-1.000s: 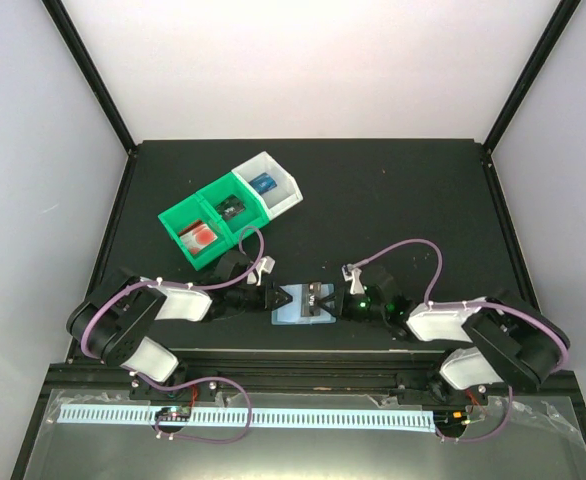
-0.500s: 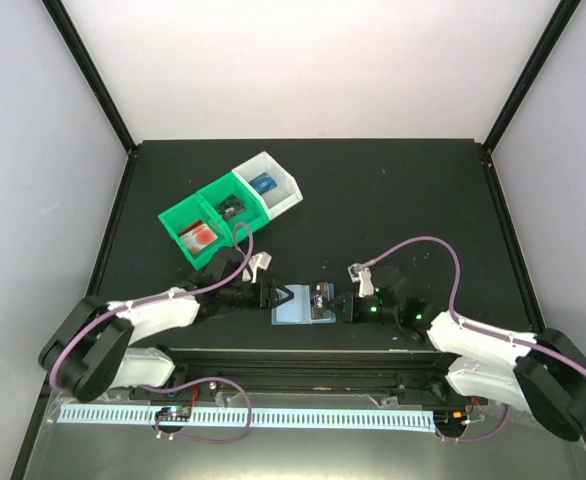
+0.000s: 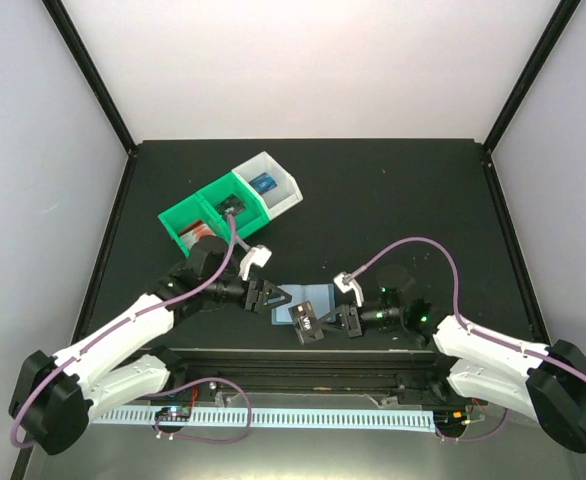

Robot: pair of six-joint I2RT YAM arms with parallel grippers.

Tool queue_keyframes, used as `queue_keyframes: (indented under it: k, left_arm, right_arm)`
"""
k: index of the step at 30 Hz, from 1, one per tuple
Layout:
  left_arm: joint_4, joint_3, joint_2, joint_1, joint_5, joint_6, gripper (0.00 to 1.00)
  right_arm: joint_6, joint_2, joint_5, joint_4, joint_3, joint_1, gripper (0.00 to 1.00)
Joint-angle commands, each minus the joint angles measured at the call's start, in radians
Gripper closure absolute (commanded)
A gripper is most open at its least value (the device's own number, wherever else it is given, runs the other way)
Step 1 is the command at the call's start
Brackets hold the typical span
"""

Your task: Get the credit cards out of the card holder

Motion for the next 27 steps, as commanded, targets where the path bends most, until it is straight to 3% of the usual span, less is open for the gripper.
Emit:
queue_keyframes:
  k: [1,7,15,19,27]
  left_arm:
    - [-0.139,0.074,-0.064,-0.005,0.168,0.094,0.39]
    - [-0.205,0.096,-0.073,-0.005,0.278,0.113,0.34]
    - [-0.163,0.06,-0.1,-0.005,0.397,0.098,0.56]
    - [-0.14,0.05,-0.111,-0.006,0.405,0.08,0.62]
    - [-0.166,0.069,-0.049,-0.004,0.398,0.117,0.55]
  right_arm:
    - [0.055,-0.018,-0.188,0.188,-0.026,-0.002,0.99]
    - [0.054,-0.056,-0.236,0.215,-0.016,0.003,0.99]
    - [0.071,-0.053,-0.278,0.227,0.006,0.004,0.99]
    - [0.096,-0.06,-0.284,0.257,0.0,0.005,0.99]
    - [0.137,-0.039,-0.314,0.34,-0.003,0.009,0.99]
